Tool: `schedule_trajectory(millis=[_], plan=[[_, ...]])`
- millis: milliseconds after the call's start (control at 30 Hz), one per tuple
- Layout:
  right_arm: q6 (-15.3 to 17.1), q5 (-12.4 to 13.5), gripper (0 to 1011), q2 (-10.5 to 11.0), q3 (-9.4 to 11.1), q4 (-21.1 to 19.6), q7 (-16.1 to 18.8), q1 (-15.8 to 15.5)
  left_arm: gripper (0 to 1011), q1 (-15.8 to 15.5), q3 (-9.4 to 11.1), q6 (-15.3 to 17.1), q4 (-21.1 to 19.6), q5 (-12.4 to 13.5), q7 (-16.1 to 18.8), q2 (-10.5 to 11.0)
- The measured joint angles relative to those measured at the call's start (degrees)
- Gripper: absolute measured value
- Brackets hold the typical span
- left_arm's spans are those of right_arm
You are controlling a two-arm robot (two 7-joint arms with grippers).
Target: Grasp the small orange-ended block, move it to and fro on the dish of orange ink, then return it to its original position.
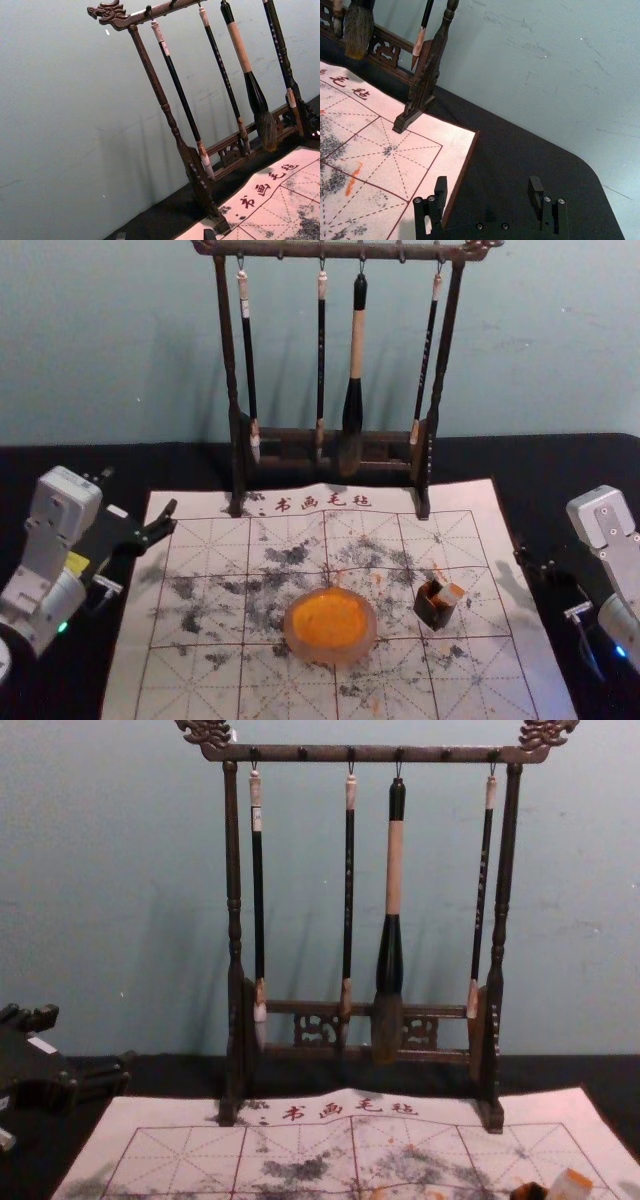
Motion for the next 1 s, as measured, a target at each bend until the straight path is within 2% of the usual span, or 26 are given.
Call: schedule_trajectory(millis=[1000], plan=[[-0.17, -0.19, 1000, 0.14, -0.13, -0.22, -0.19, -0.13, 1001, 0.00, 0.00, 0.00, 0.00, 0.00, 0.00, 0.00]])
